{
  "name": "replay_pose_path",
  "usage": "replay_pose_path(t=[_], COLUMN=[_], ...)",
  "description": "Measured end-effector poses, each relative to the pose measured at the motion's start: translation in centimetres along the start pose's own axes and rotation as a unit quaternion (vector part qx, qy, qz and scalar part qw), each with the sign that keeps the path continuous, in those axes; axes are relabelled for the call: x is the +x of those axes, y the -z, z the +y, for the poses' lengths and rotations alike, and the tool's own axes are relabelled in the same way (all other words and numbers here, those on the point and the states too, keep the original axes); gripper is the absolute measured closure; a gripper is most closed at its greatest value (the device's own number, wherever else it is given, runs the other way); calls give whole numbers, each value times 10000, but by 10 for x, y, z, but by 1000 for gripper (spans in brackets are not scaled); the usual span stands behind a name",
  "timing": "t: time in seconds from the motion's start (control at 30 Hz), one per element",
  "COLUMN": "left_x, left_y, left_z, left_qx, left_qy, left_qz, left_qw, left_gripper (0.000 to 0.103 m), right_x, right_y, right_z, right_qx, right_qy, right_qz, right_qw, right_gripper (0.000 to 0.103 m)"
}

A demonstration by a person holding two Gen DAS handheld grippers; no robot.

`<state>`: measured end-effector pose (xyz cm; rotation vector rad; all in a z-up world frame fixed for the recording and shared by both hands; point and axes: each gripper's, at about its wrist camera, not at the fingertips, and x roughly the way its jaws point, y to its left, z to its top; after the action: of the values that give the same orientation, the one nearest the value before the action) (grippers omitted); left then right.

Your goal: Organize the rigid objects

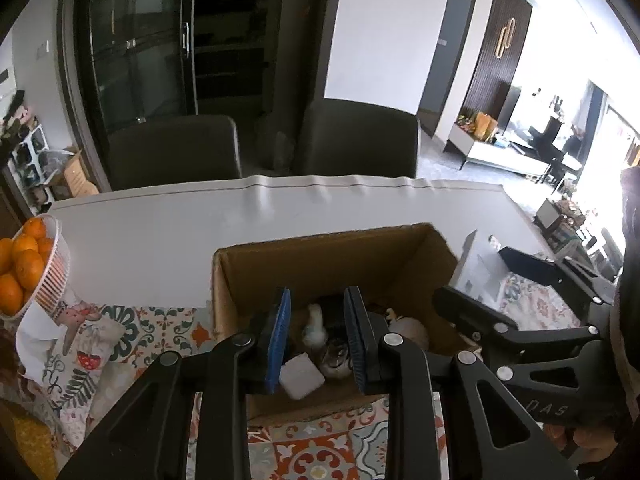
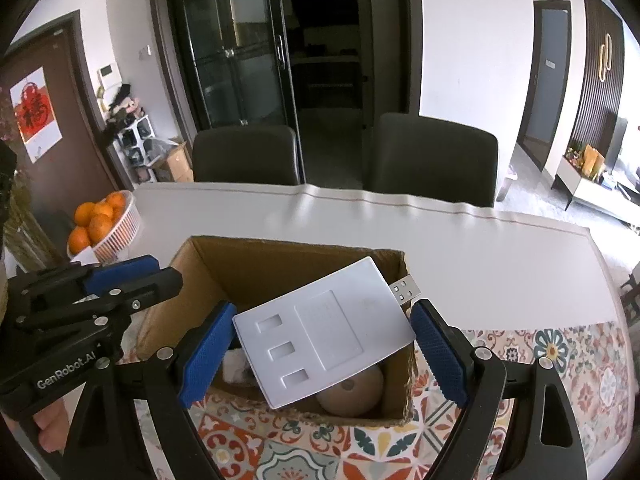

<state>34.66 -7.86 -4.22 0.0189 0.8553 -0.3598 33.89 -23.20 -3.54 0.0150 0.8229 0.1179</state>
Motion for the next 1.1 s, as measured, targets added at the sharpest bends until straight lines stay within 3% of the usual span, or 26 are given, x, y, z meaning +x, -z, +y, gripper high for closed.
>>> replay_pose_path(t=[0.43,0.73,0.87,1.1], left_x=[-22,-49,-70,-100], left_y=[12,20,27,39], left_z=[29,35,27,14], left_qx=[-255,-257,-163,-130], left_qy=[-1086,-1490,-1669,-1675], left_qz=[-163,-417,-684,-967], left_qw=[9936,9876,9835,9810], left_gripper=[19,8,1,0], right_x=[11,5,-14,-60], right_y=[-2,-1,5,18], right_z=[17,29,29,31], right_qx=[-206,-163,-155,-137], right_qy=[88,200,452,769], right_qz=[30,68,-99,-437], right_qw=[9997,9996,9988,9960], right_gripper=[15,10,10,10])
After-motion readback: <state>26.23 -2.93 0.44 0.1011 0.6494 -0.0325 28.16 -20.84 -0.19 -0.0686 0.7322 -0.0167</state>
